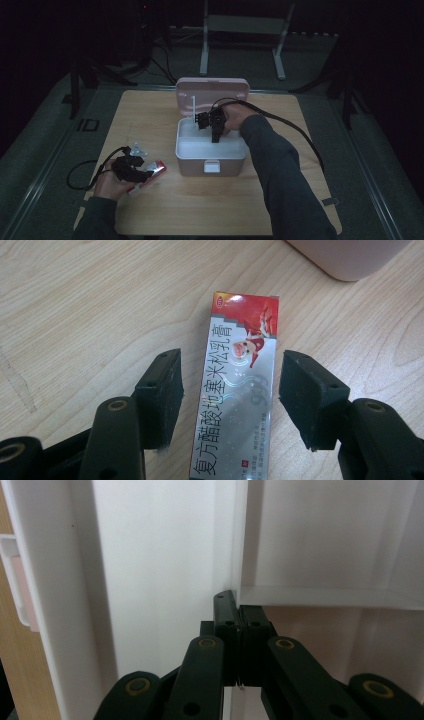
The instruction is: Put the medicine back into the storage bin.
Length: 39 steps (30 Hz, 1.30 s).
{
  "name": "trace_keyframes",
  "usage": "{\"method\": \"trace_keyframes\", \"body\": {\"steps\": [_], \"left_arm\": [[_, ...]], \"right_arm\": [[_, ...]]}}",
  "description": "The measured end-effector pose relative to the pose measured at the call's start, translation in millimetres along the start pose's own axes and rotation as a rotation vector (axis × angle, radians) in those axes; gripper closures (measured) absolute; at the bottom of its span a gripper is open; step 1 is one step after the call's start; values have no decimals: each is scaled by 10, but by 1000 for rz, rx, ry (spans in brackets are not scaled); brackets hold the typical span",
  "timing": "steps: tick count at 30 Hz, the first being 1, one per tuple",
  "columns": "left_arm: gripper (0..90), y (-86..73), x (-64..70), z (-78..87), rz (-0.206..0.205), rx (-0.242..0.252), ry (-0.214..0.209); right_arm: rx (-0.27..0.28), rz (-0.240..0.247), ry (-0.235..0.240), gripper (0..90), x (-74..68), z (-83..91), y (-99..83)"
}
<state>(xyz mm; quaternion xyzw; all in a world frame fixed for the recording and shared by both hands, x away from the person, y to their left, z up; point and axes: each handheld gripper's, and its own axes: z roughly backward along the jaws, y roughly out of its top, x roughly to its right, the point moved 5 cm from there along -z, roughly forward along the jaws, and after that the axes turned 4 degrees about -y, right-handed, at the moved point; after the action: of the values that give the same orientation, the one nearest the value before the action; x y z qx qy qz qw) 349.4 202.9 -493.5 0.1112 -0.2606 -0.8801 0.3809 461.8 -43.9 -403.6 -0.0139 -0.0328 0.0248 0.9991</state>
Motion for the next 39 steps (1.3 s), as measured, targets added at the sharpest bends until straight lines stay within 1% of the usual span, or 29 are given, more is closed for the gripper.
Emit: {"method": "trace_keyframes", "body": {"steps": [14,25,31,35,39], "left_arm": [[425,1,4,-9,-3,0,-6],[425,5,7,-13,-7,-1,-11],[426,9,18,-33,-13,-12,-18],[425,7,18,-30,-14,-11,-17],[426,-1,15,-23,-15,-10,-18]], "right_arm": [[10,-2,-2,895,2,58,-14],[33,-9,-5,896,5,130,-35],[49,-11,-8,896,5,197,-51],[48,6,-28,897,0,256,-39],[58,4,-35,897,0,317,-38]]}}
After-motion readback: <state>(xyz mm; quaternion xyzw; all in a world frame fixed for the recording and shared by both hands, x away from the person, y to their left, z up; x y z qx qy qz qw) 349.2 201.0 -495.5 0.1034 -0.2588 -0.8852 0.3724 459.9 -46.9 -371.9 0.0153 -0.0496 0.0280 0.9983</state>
